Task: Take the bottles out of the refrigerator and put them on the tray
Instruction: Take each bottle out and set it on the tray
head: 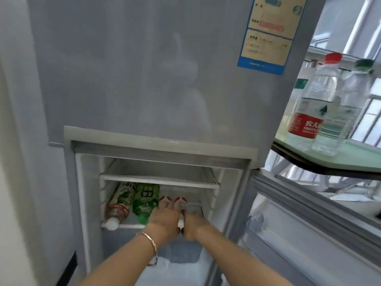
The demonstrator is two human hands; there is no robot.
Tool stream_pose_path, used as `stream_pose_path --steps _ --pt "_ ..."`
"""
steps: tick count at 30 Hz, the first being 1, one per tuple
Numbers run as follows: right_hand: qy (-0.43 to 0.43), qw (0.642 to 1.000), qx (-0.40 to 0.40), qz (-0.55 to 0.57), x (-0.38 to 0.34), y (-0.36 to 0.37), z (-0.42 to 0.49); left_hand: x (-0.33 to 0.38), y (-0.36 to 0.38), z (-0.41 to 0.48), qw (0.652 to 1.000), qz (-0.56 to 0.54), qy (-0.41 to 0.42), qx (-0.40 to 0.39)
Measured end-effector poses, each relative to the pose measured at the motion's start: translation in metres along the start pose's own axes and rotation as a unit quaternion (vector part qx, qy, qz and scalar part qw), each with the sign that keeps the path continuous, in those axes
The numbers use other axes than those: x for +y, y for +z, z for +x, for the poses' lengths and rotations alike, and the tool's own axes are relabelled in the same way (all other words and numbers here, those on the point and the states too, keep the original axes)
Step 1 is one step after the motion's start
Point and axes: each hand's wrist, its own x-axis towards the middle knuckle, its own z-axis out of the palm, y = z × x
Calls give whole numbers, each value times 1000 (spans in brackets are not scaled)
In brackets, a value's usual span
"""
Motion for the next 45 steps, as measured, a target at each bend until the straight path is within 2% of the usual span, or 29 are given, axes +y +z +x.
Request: stream_pose_path --steps 4,9,14,21,27,31,34,37,41,45 --pt "-5 999 -40 -14 12 21 37 -3 17 25 1000 -20 -13 14" --pt "-22 997 -76 23 21 45 60 -13 38 38 999 -29 -23 2" --pt "-24 999 -22 37 27 61 65 -18 48 41 999 -43 -31 3" --pt "-38 996 -29 70 29 74 66 -12 58 46 998 -41 -40 -10" --pt "6 987 139 80 15 87 46 -13 59 43 998 -46 -39 -6" --pt "-15 970 240 26 12 57 21 -3 47 38 995 -92 -24 14" --pt "-38 961 273 5 7 14 3 8 28 31 978 -204 -17 47" --pt "-63 959 277 -2 -1 -28 -22 18 6 18 952 -295 -15 85" --pt "-95 959 268 -4 -1 -73 -62 34 -27 -2 948 -294 -24 120" --pt "-117 967 222 49 8 -116 -96 43 -59 -20 942 -313 -2 120"
